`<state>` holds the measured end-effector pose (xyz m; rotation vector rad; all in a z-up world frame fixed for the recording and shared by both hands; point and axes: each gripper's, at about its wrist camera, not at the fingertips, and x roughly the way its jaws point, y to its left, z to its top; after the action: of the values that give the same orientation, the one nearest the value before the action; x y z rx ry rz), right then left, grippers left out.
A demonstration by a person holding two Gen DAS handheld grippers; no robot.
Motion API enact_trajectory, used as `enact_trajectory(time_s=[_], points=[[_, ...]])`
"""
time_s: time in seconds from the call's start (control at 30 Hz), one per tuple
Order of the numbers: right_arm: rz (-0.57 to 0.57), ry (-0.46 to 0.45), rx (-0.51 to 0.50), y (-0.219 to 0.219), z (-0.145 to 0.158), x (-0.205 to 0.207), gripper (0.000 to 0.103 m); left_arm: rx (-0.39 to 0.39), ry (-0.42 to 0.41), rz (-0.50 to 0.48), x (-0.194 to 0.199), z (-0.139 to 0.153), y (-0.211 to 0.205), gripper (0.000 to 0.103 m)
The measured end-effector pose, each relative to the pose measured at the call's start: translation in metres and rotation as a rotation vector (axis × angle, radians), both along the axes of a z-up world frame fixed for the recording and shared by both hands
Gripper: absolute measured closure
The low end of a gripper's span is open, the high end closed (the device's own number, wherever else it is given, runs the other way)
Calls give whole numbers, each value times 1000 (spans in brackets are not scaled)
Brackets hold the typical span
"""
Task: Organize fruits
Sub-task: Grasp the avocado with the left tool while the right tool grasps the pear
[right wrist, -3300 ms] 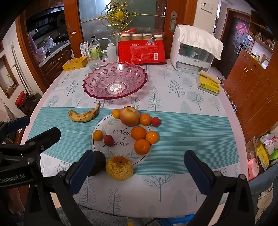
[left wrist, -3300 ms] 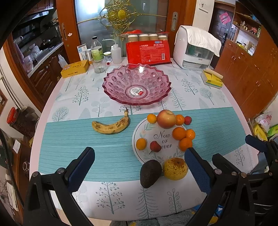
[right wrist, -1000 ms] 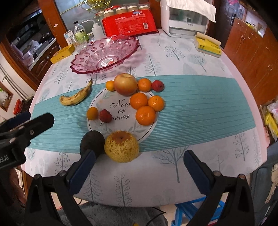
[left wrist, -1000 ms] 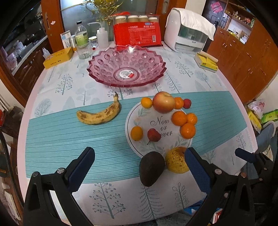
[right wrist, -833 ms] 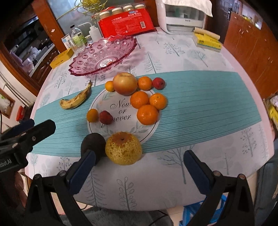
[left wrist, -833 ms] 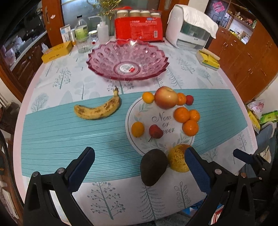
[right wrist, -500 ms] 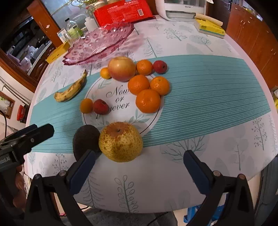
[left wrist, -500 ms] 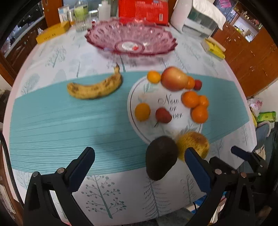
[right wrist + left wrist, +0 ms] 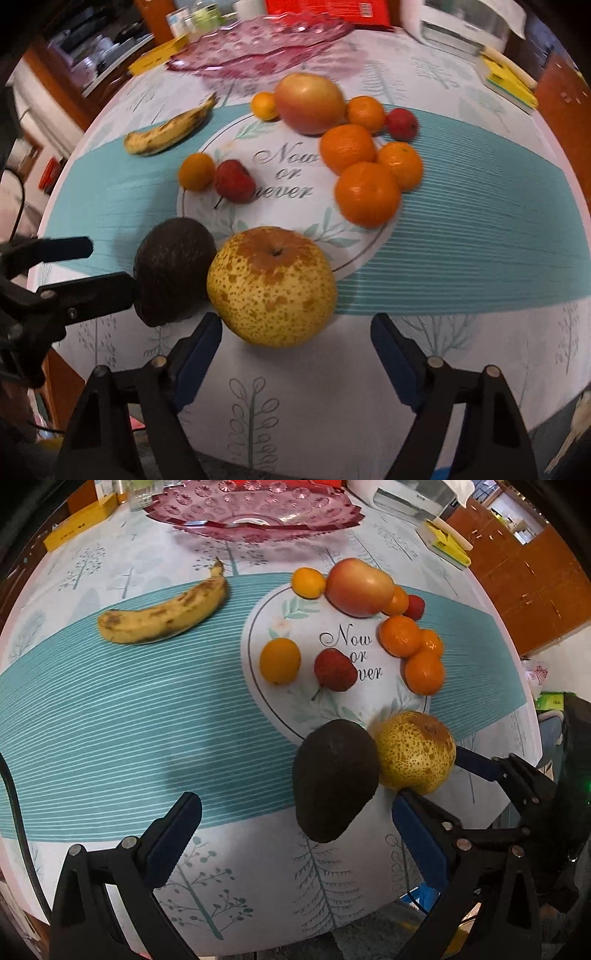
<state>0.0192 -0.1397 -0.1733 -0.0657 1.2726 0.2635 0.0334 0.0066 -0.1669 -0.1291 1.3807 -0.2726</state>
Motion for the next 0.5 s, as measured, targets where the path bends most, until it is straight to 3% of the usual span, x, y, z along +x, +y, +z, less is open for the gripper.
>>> enact_trajectory(time_s=[0.37, 0.5], points=[[79, 1, 58, 7, -15, 13, 22, 4, 34, 29, 9, -14, -12, 1], [115, -14, 85, 6, -13, 13, 29, 27, 41, 56, 14, -20, -14, 1]])
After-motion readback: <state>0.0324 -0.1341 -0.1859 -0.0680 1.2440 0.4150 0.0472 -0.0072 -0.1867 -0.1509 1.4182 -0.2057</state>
